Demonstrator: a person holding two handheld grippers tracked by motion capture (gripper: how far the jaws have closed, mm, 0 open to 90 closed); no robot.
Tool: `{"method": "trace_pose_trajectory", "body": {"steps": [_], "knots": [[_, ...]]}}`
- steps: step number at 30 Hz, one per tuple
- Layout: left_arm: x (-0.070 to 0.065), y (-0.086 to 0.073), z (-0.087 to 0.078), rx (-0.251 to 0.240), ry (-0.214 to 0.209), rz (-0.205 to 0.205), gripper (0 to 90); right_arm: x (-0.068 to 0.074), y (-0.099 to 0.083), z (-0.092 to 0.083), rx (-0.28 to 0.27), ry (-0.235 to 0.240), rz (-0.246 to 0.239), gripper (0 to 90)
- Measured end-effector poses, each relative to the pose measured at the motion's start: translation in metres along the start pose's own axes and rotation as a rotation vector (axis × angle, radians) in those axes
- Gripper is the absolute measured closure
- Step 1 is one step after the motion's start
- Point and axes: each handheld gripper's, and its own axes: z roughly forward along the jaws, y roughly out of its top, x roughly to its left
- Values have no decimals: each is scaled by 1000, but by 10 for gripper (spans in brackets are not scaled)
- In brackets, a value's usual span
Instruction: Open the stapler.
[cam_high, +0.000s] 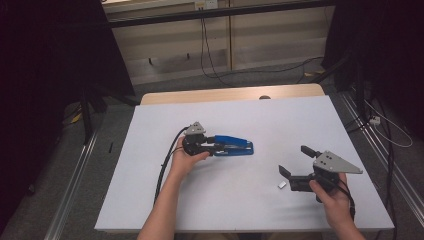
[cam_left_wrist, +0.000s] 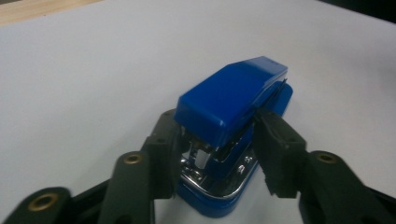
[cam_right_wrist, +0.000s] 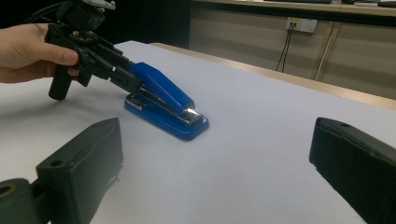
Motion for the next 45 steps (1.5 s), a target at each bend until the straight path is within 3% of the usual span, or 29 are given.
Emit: {"method": "trace_pose_trajectory", "body": {"steps": [4, 6, 10, 14, 15, 17, 18, 22, 24, 29, 34, 38, 40, 45], "knots": [[0, 2, -1, 1, 3, -16, 560, 2, 4, 3, 14, -9, 5, 26], [-1, 5, -2, 2, 4, 4, 560, 4, 6, 6, 19, -2, 3, 26], [-2, 8, -3, -3, 3, 7, 559, 11, 11, 16, 28, 7, -23, 27], [-1, 9, -2, -19, 3, 6, 562, 17, 16, 26, 31, 19, -27, 28], [-2, 12, -3, -56, -13, 8, 583, 19, 18, 28, 40, 16, -25, 33], [-4, 14, -4, -68, -18, 2, 577, 21, 20, 35, 58, -2, -26, 42], [-7, 19, -5, -102, -28, -9, 579, 22, 21, 39, 61, 0, -20, 42], [-14, 28, -5, -125, -17, 16, 577, 28, 23, 55, 80, 3, -3, 42], [-14, 30, -4, -141, -13, 1, 566, 33, 23, 64, 87, 7, -4, 44], [-14, 32, -3, -137, -7, -13, 561, 46, 23, 84, 110, 10, 68, 58], [-15, 35, -2, -134, -10, -21, 566, 56, 27, 102, 113, 39, 86, 91], [-16, 38, -2, -140, -14, -24, 572, 61, 32, 112, 128, 43, 92, 325], [-16, 38, -2, -142, -13, -25, 572, 62, 33, 118, 144, 41, 87, 537], [-15, 38, -2, -139, -18, -32, 574, 66, 31, 134, 160, 73, 116, 866]]}}
